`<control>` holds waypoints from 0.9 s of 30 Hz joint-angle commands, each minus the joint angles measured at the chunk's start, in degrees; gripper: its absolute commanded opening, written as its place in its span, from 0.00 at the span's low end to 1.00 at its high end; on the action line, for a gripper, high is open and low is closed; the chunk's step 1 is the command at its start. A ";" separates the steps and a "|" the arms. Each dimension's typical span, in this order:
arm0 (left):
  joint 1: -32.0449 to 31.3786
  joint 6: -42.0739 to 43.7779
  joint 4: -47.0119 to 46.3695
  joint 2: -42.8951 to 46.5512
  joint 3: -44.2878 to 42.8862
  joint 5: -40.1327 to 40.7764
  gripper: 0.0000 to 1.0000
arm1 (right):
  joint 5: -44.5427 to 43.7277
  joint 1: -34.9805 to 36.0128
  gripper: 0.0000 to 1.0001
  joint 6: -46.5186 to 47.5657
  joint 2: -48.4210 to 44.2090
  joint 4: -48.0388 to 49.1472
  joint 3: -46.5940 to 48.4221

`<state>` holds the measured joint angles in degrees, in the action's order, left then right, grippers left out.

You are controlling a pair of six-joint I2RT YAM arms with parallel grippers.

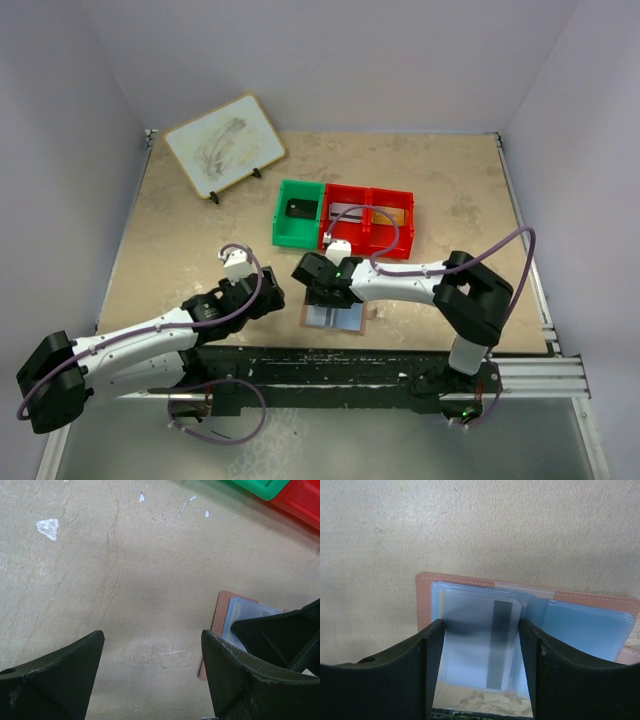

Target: Take the credit cards out of the card holder

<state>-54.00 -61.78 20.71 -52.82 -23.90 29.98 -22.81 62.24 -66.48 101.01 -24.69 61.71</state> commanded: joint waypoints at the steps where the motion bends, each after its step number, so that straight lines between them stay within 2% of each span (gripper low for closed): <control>1: 0.21 0.83 -1.18 0.33 -2.13 -0.18 0.76 | 2.05 0.08 0.64 -0.26 0.29 1.51 -3.05; 4: 0.23 0.78 -1.89 -0.11 -2.12 -0.56 0.76 | 3.13 0.09 0.69 0.80 0.04 3.51 -3.03; 7: 0.21 0.81 -2.66 -1.15 -2.28 -1.16 0.76 | 1.46 0.10 0.70 1.42 1.04 3.28 -1.33; 14: 0.25 0.74 -2.62 -1.33 -2.47 -1.59 0.76 | 0.45 0.09 0.65 0.06 2.23 1.44 -1.86; 20: 0.22 1.03 -3.38 -1.08 -2.47 -2.52 0.75 | 3.93 0.08 0.63 0.31 -0.57 6.34 -4.53; 22: 0.21 0.98 -3.83 -0.62 -2.36 -2.49 0.75 | 6.09 0.01 0.63 1.49 -1.39 10.76 -5.73; 27: 0.21 0.90 -10.19 2.46 0.16 -7.07 0.72 | 8.32 -0.55 0.63 1.19 -2.38 16.98 -8.88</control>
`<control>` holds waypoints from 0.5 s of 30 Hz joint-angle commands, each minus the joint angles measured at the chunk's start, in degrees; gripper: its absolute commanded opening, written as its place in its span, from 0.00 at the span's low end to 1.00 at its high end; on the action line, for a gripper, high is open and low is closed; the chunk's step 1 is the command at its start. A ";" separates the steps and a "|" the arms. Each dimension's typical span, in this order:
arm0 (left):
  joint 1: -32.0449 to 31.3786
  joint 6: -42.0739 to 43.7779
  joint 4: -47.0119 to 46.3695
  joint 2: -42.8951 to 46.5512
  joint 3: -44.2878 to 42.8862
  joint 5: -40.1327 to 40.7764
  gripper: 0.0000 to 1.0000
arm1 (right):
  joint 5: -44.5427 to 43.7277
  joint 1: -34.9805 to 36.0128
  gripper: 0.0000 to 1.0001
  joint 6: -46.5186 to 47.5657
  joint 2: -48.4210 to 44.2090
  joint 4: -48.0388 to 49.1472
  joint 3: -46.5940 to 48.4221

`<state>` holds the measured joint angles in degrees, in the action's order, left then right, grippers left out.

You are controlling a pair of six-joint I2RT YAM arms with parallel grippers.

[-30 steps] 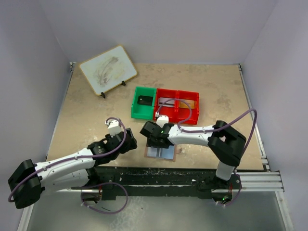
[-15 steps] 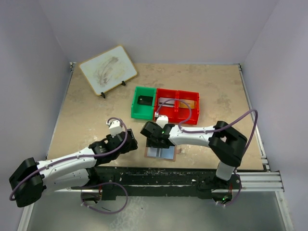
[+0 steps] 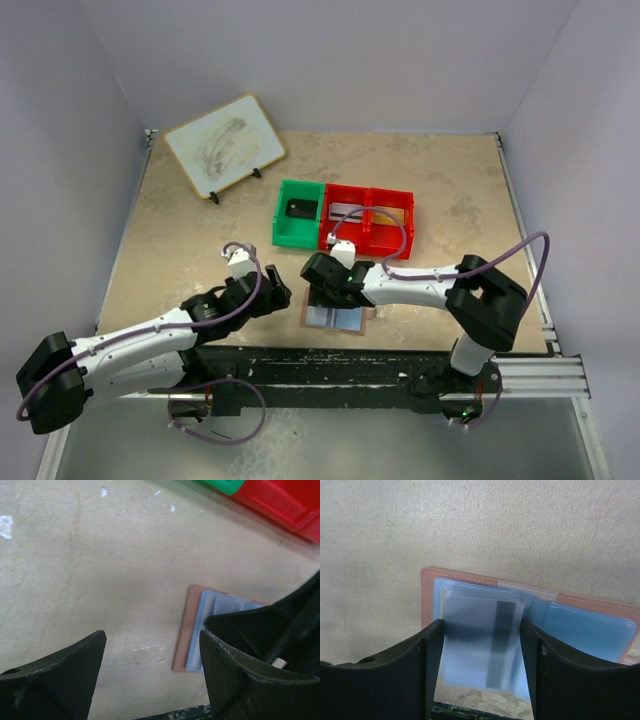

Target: Take the credit cards out of the card holder

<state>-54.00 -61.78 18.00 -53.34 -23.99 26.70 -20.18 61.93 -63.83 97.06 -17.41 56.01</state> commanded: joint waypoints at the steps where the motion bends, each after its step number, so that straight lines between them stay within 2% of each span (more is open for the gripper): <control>1: 0.21 1.00 -9.51 3.63 1.12 -5.41 0.72 | 6.22 -0.50 0.63 -1.42 1.23 10.92 -3.85; 6: 0.17 0.79 -17.92 3.88 4.71 -11.51 0.65 | 7.92 -1.53 0.63 -1.65 -0.98 16.04 -8.09; 10: -0.01 2.34 -22.79 0.48 5.67 -16.29 0.63 | 9.58 -2.51 0.63 -1.65 -1.75 18.81 -10.24; 15: -2.64 3.83 -27.62 -3.93 6.12 -16.23 0.59 | 10.25 -2.80 0.62 -1.73 -1.88 21.46 -11.64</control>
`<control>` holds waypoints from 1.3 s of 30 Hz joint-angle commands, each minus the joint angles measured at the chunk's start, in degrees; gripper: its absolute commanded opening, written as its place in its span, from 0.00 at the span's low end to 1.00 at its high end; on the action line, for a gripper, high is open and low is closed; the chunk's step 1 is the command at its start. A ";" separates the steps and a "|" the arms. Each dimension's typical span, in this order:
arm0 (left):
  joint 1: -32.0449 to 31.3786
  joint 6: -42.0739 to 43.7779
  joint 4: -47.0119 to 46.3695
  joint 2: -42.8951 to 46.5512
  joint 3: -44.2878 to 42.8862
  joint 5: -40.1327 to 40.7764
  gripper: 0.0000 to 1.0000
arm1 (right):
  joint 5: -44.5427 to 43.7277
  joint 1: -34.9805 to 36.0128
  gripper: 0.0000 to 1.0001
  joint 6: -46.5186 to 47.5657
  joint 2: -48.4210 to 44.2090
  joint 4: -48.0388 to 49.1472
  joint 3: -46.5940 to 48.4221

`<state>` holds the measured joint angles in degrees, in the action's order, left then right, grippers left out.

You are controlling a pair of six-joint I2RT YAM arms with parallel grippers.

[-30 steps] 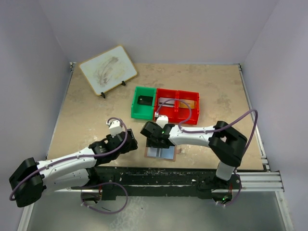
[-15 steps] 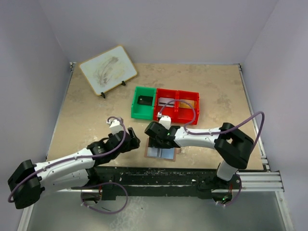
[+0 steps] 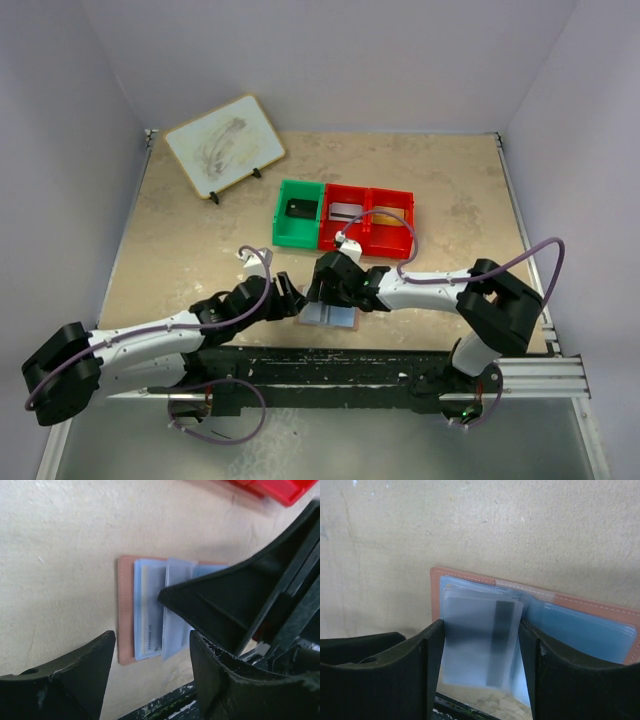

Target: Take the credit cards out of the card holder

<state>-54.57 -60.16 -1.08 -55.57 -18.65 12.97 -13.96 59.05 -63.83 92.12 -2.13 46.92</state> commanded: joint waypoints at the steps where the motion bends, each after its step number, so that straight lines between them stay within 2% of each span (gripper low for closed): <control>1: -2.98 2.41 -10.10 -2.10 0.89 -2.42 0.59 | 3.98 0.06 0.62 -1.85 3.07 6.15 -2.60; 5: -5.83 2.89 -12.38 -5.41 -0.24 -1.24 0.55 | 4.15 -0.14 0.62 -2.26 3.03 6.26 -3.22; 14: -6.37 2.72 -13.45 -8.05 -0.60 1.39 0.52 | 4.19 -0.39 0.62 -2.26 2.29 6.03 -3.46; 21: -6.41 2.26 -14.74 -11.02 -1.79 0.83 0.42 | 5.97 -0.96 0.62 -0.86 1.35 6.88 -2.75; 24: -6.50 2.22 -15.39 -13.01 -2.86 0.64 0.34 | 6.55 -1.22 0.63 -0.34 0.91 6.27 -1.61; 27: -6.59 0.40 -15.66 -13.16 -2.97 2.99 0.29 | 7.00 -1.31 0.65 -0.04 -0.16 6.30 -1.11; 33: -6.60 0.58 -14.72 -13.90 -4.71 3.84 0.30 | 6.14 -2.22 0.72 0.76 -5.54 4.17 -1.17; 35: -6.60 1.04 -13.54 -14.63 -5.70 3.37 0.31 | 4.92 -2.93 0.78 0.78 -7.91 2.34 -1.45; 39: -6.76 1.43 -15.24 -15.78 -6.08 1.41 0.34 | 1.73 -4.37 0.80 0.83 -12.20 -1.82 -1.99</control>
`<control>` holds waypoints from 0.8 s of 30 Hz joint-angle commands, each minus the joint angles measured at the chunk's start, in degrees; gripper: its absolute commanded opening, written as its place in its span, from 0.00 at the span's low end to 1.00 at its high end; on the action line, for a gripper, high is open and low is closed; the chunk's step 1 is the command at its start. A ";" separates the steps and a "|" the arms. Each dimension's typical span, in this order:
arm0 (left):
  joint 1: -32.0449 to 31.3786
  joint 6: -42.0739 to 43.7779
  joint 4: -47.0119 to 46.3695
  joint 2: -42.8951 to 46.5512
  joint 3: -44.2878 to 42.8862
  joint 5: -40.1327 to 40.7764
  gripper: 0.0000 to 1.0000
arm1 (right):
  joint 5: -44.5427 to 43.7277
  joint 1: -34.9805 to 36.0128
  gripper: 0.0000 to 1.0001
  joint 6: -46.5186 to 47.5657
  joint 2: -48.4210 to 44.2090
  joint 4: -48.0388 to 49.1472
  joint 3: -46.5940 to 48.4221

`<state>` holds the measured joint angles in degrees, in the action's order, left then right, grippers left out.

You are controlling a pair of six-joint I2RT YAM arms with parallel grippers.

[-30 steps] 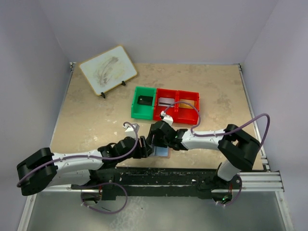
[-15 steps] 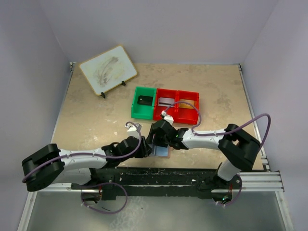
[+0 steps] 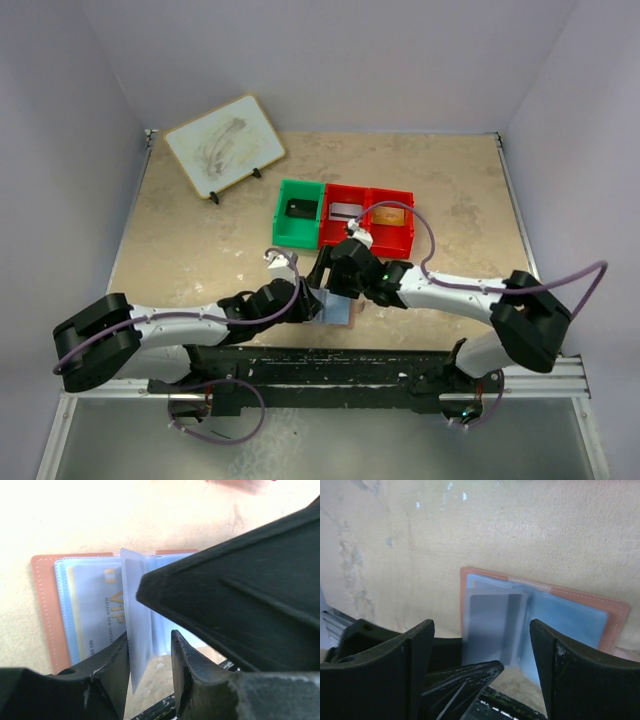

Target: Take the credit cards out of the card holder

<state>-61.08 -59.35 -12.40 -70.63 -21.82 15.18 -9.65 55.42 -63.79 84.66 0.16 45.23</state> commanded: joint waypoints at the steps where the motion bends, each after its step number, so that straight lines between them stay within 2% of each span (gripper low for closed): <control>1: -0.31 0.78 -4.36 -1.00 -3.15 -1.44 0.36 | -4.12 -1.10 0.80 0.97 -5.84 -5.73 -0.39; 7: -1.32 2.21 -5.73 -3.41 -5.49 -3.84 0.39 | -13.80 -4.00 0.94 0.20 -14.74 -17.10 -1.51; 16: -3.78 2.58 -9.18 -8.99 -8.60 -5.94 0.45 | -14.69 -5.61 0.97 -2.24 -31.44 -15.38 -10.44; 24: -4.39 2.96 -7.87 -9.67 -9.20 -5.37 0.47 | -12.80 -5.68 0.97 -5.35 -35.86 -12.93 -15.48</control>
<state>-65.23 -57.80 -18.72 -80.99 -28.82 9.63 -21.80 49.84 -66.70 49.87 -14.68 30.63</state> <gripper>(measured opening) 0.463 0.969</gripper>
